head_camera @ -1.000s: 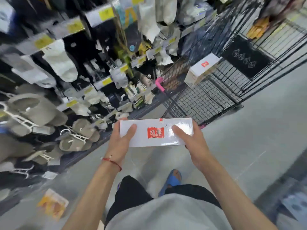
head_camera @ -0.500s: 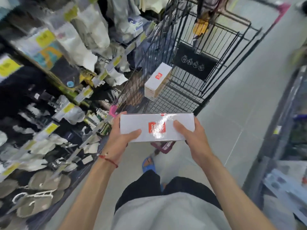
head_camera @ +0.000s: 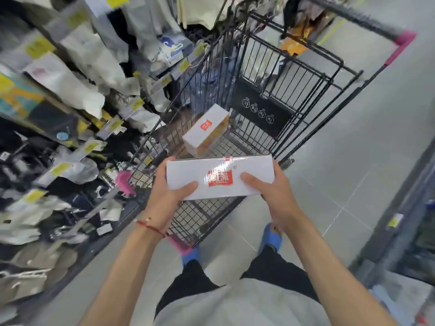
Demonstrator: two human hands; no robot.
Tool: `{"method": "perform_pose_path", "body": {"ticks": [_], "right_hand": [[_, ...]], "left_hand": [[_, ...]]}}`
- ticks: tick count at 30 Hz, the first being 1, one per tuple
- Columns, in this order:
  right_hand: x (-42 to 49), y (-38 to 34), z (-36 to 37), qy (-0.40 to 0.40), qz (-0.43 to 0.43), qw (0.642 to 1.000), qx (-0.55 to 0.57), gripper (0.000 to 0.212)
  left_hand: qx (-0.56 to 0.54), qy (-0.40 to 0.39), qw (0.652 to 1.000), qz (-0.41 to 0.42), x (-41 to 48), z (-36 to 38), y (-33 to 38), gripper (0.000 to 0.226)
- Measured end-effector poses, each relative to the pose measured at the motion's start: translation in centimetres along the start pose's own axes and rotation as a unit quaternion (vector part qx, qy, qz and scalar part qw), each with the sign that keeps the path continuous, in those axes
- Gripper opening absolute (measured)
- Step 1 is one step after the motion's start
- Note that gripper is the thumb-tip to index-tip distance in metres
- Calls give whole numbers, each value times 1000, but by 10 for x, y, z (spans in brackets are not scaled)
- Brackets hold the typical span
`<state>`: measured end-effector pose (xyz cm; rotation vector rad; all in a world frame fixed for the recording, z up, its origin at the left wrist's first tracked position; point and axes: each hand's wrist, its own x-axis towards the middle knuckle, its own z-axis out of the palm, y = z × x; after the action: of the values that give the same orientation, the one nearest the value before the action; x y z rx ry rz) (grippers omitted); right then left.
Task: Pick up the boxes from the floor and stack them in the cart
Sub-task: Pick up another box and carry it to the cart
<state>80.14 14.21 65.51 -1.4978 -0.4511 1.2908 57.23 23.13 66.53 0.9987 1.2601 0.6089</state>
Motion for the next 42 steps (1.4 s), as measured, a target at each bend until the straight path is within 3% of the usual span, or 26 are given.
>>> {"method": "perform_pose_path", "body": {"ticks": [4,13,23,25,32,39,42], "right_hand": [[33,-35,-46,-79,7,997,-22,40],[92,-69,-78,-141,28,988,-59,47],[186,-74,-61,-159,70,970,-167,69],[206,-75,-55,-166,83,964,-192,69],[282,-57,-27,-180,137,944,-239,70],[356,-16,-17,-183,168,922,-295,75],[384,5,-14,-188,174,914,-315,68]], "left_hand": [[-35,58,998,9,-7,53,4,83],[-69,158,985,10,-3,113,14,78],[-105,208,971,-60,67,115,-3,65],[-99,209,970,-72,86,112,-5,57],[-117,231,957,-132,152,100,-28,63],[-97,268,944,-166,209,98,-73,38],[-91,273,942,-172,236,99,-99,38]]}}
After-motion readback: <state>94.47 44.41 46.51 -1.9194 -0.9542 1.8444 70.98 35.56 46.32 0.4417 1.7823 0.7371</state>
